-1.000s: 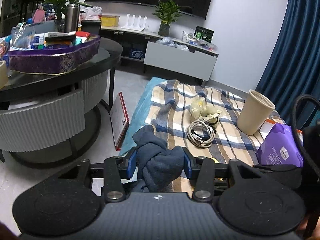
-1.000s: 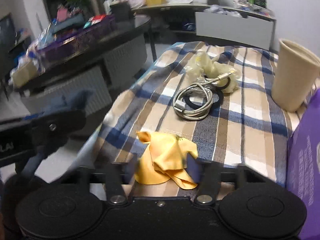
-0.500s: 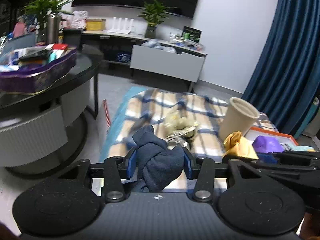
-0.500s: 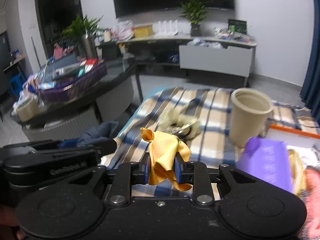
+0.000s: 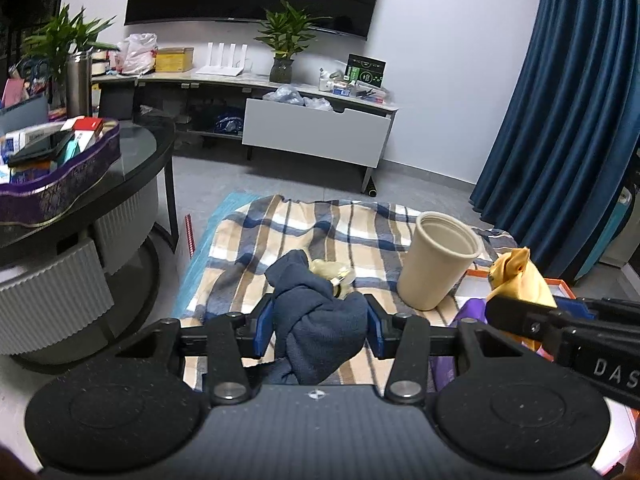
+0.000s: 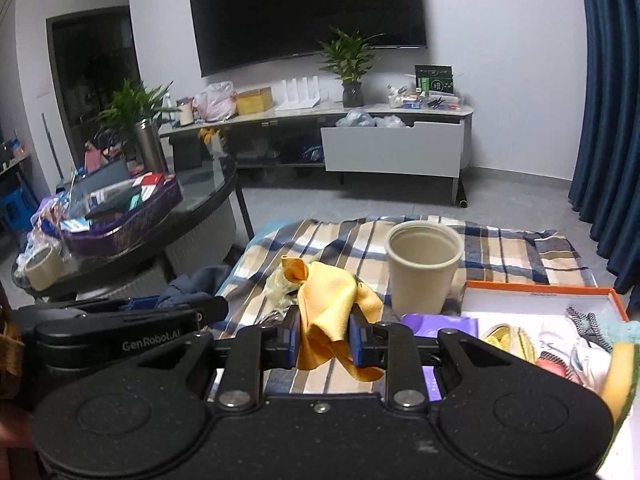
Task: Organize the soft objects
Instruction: 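Carry the navy and yellow cloths with both grippers over the white box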
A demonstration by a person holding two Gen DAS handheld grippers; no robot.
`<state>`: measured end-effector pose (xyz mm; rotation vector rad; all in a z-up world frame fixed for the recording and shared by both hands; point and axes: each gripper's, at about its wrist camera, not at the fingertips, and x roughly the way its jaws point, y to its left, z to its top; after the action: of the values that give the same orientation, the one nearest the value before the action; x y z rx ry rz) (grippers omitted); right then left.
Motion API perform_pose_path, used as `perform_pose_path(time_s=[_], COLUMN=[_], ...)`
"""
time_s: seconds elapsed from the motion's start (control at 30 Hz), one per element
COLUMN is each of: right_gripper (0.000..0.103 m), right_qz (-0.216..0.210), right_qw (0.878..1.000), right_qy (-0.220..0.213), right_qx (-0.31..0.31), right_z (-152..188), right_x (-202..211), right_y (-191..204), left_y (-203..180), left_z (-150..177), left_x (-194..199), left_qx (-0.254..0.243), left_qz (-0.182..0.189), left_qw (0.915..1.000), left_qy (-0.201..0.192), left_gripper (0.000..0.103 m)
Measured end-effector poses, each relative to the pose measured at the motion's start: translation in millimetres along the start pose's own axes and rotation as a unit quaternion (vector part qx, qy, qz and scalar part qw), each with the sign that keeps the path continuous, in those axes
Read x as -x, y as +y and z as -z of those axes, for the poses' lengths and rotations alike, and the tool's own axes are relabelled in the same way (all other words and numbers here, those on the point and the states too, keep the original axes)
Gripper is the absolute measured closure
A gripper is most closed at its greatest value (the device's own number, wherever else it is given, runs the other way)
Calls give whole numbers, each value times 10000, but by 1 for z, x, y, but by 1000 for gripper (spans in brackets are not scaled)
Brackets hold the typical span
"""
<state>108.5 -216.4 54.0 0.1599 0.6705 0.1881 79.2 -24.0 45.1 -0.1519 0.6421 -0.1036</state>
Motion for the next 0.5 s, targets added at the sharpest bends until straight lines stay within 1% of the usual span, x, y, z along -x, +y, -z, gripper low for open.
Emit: perform_pose_path(time_s=[0.27,0.5], right_gripper=[73,73], right_qz=[101,249], right_qw=[9997,9991], right_qy=[-185,-290], right_qx=[-102,-200], right_z=[-7,-8], right_x=[17,30], right_y=[-17,-35], left_y=[-18,-35], left_z=[-9,-12], left_x=[3,2], left_qx=[-101,-202], left_qz=[8,105], left_qw=[9999,9997], left_qy=[32,53], left_gripper=[57,56])
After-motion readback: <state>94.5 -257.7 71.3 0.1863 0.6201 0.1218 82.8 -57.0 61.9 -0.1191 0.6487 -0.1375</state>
